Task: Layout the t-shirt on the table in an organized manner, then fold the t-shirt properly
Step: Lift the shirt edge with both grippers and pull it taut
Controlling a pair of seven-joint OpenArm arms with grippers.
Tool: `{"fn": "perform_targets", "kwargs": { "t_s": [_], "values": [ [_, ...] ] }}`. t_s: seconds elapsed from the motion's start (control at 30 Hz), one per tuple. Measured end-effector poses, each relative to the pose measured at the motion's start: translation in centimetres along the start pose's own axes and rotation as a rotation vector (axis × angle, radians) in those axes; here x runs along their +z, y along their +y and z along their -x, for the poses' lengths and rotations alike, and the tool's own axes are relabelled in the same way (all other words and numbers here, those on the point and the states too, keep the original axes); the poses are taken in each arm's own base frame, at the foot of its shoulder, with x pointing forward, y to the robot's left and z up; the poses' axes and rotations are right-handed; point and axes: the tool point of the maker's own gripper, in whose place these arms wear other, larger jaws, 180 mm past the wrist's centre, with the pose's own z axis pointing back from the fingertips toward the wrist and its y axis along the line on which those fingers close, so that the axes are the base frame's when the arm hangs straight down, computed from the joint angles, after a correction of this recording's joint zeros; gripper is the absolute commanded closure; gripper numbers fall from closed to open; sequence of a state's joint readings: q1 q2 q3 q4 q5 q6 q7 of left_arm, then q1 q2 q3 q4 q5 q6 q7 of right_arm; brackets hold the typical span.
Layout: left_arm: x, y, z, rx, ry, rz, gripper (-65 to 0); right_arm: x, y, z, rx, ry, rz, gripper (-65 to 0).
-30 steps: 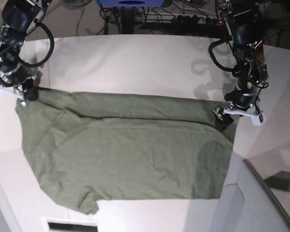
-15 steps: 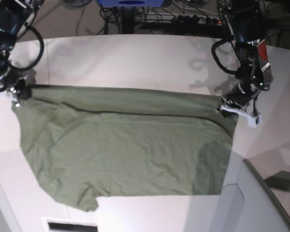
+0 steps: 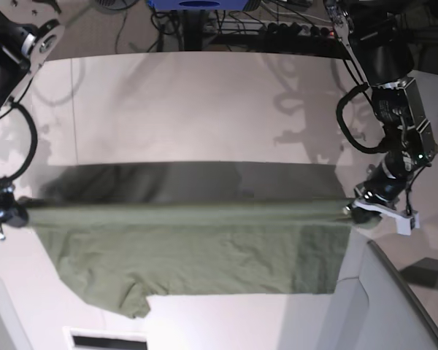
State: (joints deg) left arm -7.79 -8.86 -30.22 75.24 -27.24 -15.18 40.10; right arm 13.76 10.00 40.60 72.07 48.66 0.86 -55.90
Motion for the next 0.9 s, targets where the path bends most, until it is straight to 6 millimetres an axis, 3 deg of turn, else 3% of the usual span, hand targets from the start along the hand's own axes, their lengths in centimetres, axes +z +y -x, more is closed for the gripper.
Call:
{"fn": "perform_targets", "kwargs": {
  "t_s": [0.07, 0.13, 0.27, 0.57, 0.9],
  "values": [
    [0.1, 0.3, 0.1, -0.005, 0.005, -0.006, 0.0, 0.4, 0.5, -0.7, 0.013, -0.014, -0.013, -0.2],
    [0.3, 0.5, 1.5, -0.006, 0.027, -0.009, 0.0, 0.6, -0.8, 0.0, 0.009, -0.003, 0.017, -0.2],
    [1.5, 2.3, 5.4, -0.004, 0.108, -0.049, 0.0, 1.5, -5.5, 3.3, -0.022, 0.058, 0.115, -0.2],
    [3.9, 5.0, 10.7, -0.008, 0.213, -0.107, 0.0, 2.8, -10.5, 8.6, -0.074, 0.099, 0.205, -0.2],
    [5.8, 6.5, 13.9, -0.007, 0.277, -0.138, 0.0, 5.5, -15.1, 10.7, -0.075, 0.099, 0.300, -0.2]
  ]
}}
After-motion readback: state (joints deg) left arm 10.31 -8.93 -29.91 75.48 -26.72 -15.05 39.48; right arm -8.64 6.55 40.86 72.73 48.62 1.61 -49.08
